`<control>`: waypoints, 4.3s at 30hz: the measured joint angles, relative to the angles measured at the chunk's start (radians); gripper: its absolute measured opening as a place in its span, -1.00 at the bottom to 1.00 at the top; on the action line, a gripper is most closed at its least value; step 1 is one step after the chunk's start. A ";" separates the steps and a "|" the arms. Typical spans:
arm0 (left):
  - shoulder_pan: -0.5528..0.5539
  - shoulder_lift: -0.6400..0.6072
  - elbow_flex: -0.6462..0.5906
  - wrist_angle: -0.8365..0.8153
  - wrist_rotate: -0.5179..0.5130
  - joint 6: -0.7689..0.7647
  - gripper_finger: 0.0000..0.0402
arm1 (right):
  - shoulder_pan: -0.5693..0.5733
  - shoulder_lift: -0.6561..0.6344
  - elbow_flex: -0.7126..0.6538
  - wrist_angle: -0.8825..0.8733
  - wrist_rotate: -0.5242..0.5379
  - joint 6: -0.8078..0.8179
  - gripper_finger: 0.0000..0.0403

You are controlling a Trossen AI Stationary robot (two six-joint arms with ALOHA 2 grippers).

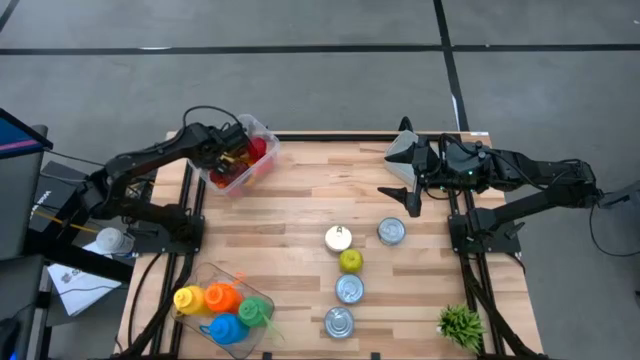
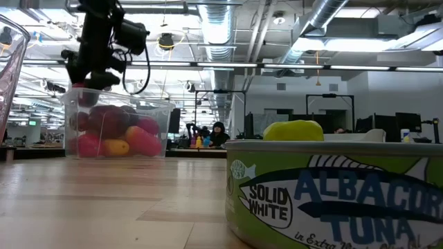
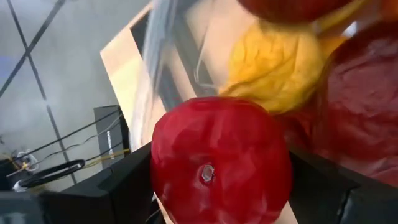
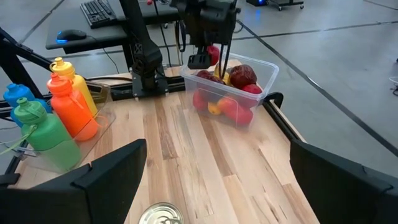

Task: Pick & Place Food Item
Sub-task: Put the red tomato into the white bin, then put the green apple into the white bin

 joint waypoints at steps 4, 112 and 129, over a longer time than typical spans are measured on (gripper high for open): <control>0.000 0.000 -0.040 0.027 -0.002 0.001 0.44 | -0.002 0.000 0.000 0.000 0.000 -0.003 0.91; -0.870 0.774 0.076 1.738 0.427 0.267 0.32 | 0.549 0.003 -0.444 -0.086 0.180 0.838 0.91; -0.786 0.331 0.078 1.583 0.391 0.201 0.33 | 0.533 0.000 -0.444 0.054 0.181 0.741 0.91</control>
